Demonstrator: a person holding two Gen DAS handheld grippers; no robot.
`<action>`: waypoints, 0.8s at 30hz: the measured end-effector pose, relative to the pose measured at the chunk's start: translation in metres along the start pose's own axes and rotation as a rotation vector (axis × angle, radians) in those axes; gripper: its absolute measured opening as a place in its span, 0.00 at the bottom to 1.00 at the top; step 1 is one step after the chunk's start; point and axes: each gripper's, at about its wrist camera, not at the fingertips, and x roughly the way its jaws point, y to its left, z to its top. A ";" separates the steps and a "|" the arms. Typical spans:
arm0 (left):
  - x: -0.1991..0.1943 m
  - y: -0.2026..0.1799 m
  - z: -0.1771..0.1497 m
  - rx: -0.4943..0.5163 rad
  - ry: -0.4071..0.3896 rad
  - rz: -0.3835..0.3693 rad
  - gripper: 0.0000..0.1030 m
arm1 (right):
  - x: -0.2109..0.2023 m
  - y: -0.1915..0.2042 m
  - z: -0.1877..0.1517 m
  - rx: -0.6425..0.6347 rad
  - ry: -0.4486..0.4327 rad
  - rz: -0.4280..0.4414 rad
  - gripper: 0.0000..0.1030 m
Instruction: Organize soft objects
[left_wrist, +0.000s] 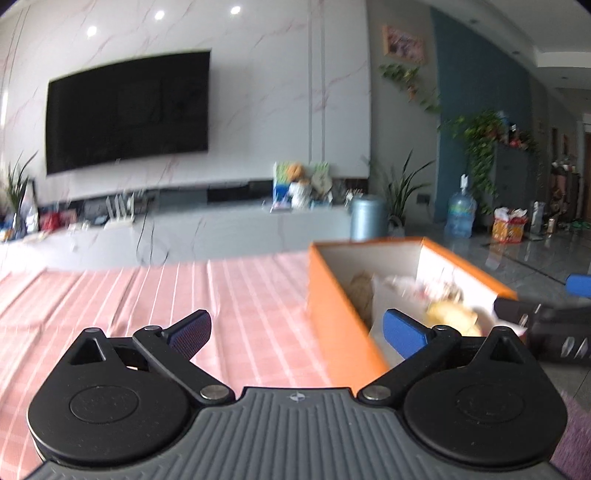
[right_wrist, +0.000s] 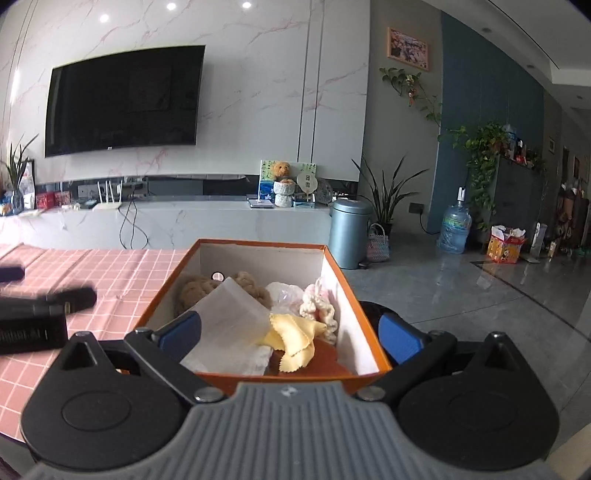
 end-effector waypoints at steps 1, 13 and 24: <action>0.001 0.002 -0.004 -0.005 0.018 0.006 1.00 | 0.000 0.000 -0.002 0.012 -0.003 0.005 0.98; -0.004 0.013 -0.028 -0.034 0.057 0.026 1.00 | 0.008 0.012 -0.019 0.009 0.042 0.043 0.98; -0.005 0.008 -0.026 -0.020 0.055 0.031 1.00 | 0.003 0.011 -0.024 0.027 0.058 0.042 0.98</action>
